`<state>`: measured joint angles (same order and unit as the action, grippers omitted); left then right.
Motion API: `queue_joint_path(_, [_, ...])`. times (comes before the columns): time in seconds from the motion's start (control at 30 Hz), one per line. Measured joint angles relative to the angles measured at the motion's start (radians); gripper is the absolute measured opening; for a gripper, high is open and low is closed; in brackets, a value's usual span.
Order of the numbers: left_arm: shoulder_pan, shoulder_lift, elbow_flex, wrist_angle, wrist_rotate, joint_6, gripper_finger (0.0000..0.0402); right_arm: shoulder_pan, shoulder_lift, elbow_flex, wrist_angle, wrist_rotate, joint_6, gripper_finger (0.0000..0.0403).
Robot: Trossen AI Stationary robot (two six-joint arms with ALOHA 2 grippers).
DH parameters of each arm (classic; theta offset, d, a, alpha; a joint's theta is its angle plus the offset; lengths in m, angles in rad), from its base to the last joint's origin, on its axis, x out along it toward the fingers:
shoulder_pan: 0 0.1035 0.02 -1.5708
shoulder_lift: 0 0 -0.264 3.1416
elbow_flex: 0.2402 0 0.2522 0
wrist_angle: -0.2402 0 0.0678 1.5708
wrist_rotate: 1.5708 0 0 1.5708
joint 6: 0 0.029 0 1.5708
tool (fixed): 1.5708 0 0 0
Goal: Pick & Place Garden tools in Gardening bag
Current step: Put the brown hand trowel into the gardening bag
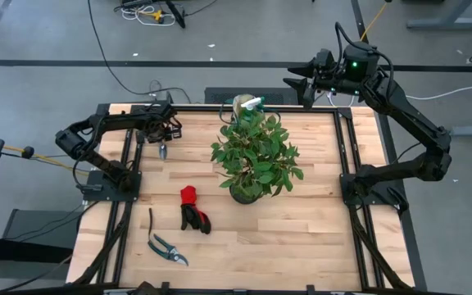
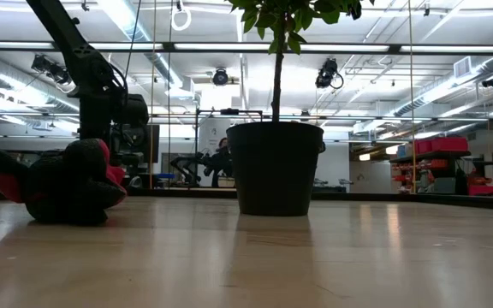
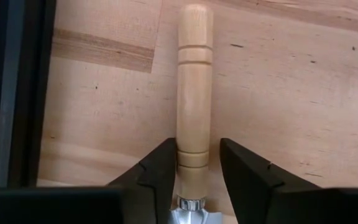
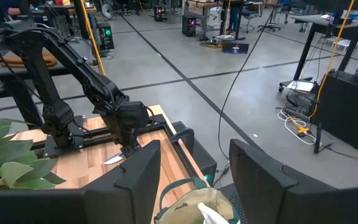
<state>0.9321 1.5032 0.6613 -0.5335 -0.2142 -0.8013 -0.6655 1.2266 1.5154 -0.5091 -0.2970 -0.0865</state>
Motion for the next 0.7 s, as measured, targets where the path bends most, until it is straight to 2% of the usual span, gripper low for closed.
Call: queue_joint_path(0.7, [0.000,0.000,0.000,-0.002,0.000,0.001,0.0088,0.000,0.000,0.000,0.000,0.000,0.000,0.0194])
